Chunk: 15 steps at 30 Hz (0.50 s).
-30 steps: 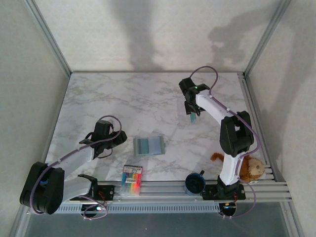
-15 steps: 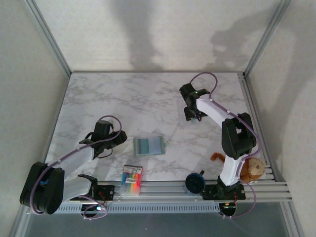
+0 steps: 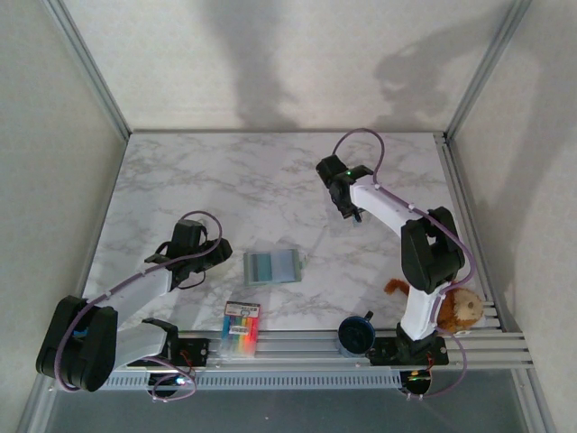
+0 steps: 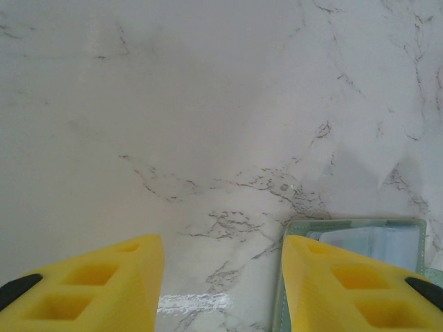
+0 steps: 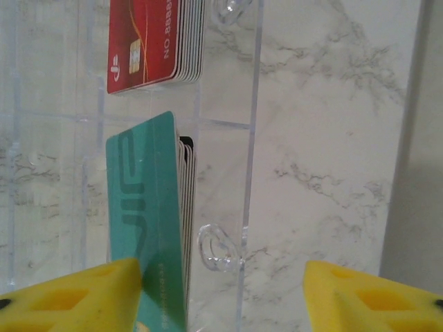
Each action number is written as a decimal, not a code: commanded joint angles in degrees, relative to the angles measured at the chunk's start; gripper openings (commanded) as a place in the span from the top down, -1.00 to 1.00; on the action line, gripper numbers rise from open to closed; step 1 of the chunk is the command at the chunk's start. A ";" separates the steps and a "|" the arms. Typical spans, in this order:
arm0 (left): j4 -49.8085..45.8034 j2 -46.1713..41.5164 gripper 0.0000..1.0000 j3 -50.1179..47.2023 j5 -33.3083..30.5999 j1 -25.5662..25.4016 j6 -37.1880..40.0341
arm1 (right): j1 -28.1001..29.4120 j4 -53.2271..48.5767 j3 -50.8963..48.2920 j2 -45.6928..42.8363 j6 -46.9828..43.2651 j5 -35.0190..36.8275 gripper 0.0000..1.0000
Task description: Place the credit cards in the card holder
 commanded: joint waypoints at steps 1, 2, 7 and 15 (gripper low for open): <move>-1.02 -0.03 0.04 -0.59 -0.05 -0.44 0.44 | 0.54 -1.20 1.28 0.37 -0.65 5.49 -0.15; -1.20 -0.09 0.04 -0.62 -0.29 -0.42 0.53 | 0.60 -1.19 1.29 0.64 -0.65 5.76 -0.09; 1.51 0.73 0.03 -1.64 2.47 -0.35 -0.17 | 1.42 -1.99 1.73 1.45 -0.12 7.35 0.21; 6.35 5.62 0.04 -2.28 8.75 -0.24 -1.53 | 2.34 -3.58 3.16 3.07 -0.38 8.48 0.56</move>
